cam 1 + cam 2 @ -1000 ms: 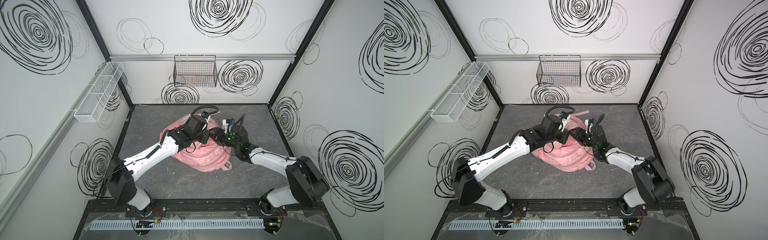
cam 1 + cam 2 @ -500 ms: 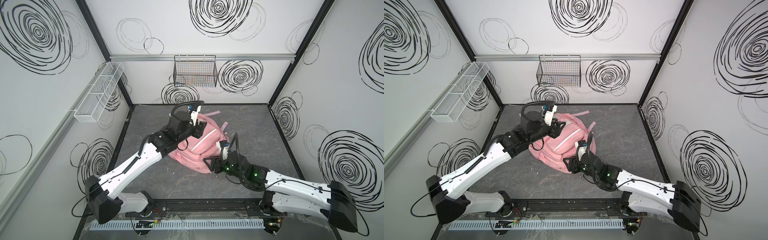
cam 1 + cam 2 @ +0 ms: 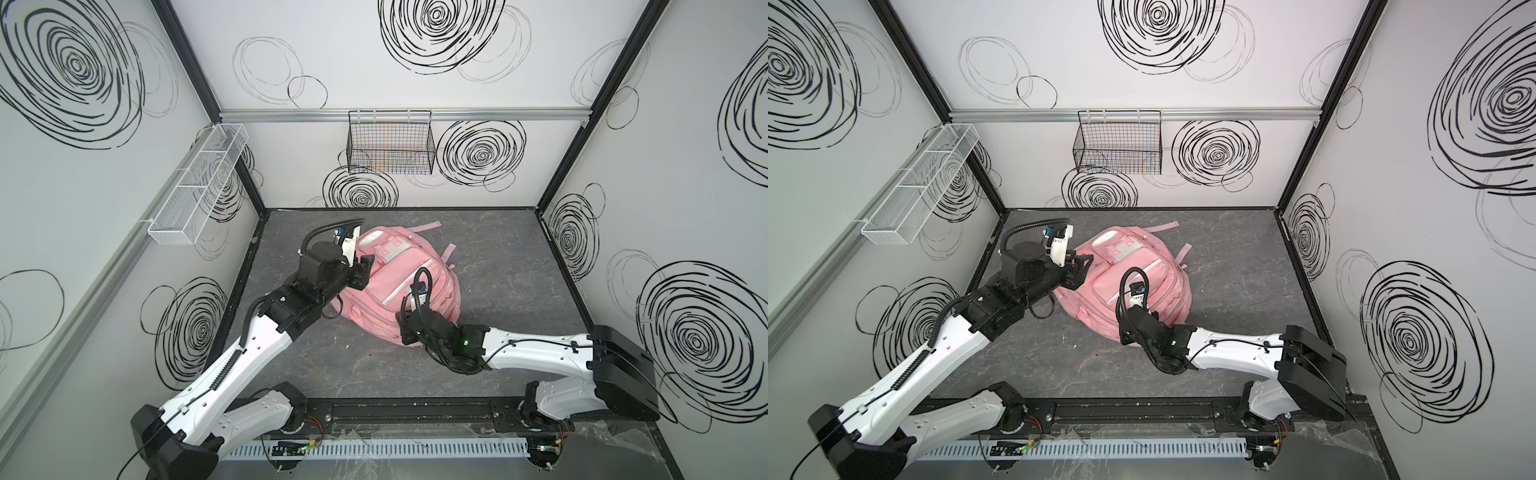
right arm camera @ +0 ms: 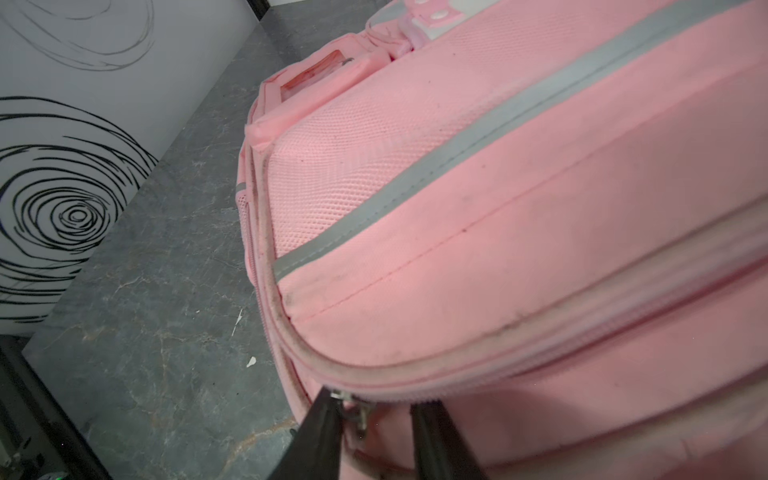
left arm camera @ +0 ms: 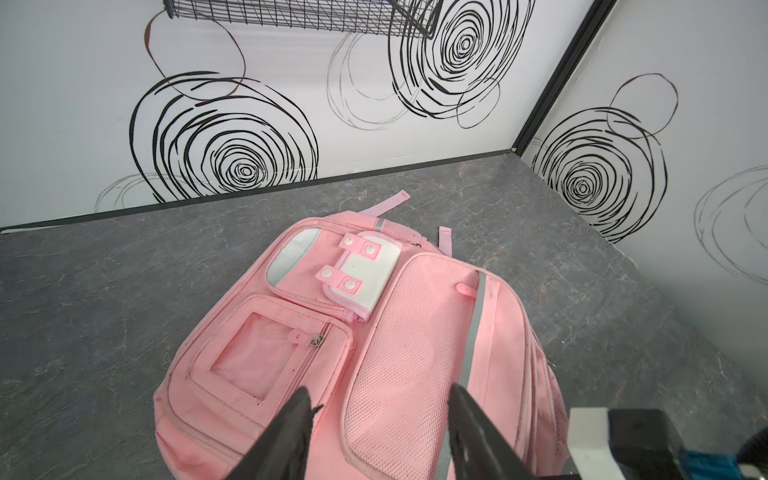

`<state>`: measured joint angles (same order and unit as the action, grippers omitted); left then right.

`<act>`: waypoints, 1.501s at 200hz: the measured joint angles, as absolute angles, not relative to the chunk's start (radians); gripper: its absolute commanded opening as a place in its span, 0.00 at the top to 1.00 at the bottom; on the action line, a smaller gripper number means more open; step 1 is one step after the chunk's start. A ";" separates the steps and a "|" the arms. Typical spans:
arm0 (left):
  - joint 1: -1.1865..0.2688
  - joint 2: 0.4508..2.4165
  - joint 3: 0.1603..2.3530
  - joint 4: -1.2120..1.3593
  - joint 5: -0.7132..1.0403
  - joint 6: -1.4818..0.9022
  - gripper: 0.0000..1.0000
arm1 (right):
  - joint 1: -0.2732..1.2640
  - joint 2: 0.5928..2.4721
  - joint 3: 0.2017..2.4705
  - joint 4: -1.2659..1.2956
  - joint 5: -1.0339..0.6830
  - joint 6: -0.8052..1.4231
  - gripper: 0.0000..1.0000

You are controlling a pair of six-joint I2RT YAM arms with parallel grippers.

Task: Pack the student bag

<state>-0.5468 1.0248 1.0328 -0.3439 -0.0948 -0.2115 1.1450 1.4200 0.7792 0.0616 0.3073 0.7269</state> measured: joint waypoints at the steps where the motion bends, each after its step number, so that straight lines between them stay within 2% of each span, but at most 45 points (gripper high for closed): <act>1: -0.547 1.024 1.032 -0.344 -0.095 -0.211 0.44 | 1.145 1.422 0.780 0.060 0.307 0.725 0.86; 21: -0.544 1.006 1.021 -0.344 -0.094 -0.182 0.44 | 1.145 1.448 0.827 0.023 0.304 0.720 1.00; 77: -0.575 0.925 0.946 -0.402 -0.069 0.043 0.45 | 1.125 1.409 0.875 -0.074 0.205 0.698 1.00; 131: -0.673 0.885 0.725 -0.416 0.129 0.447 0.45 | 1.032 1.272 0.813 -0.069 -0.047 0.655 1.00; 158: -0.681 0.939 0.702 -0.354 0.186 0.567 0.46 | 0.984 1.232 0.789 -0.070 -0.151 0.637 1.00; 212: -0.707 1.123 0.773 -0.245 0.181 0.651 0.47 | 0.941 1.225 0.786 -0.067 -0.273 0.590 1.00; 226: -0.719 1.143 0.782 -0.231 0.184 0.667 0.54 | 0.940 1.225 0.786 -0.066 -0.295 0.577 1.00; 233: -0.723 1.146 0.784 -0.229 0.191 0.675 0.61 | 0.939 1.225 0.786 -0.068 -0.303 0.572 1.00; 247: -0.726 1.149 0.786 -0.230 0.213 0.697 0.99 | 0.935 1.225 0.786 -0.069 -0.309 0.562 1.00; 300: -0.722 1.124 0.749 -0.187 0.221 0.775 1.00 | 0.870 1.202 0.797 -0.122 -0.296 0.524 1.00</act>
<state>-0.7219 1.1244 0.7486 -0.1867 0.2207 0.7753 0.8696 1.2022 0.7971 -0.1223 -0.2962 0.5240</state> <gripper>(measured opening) 0.087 0.059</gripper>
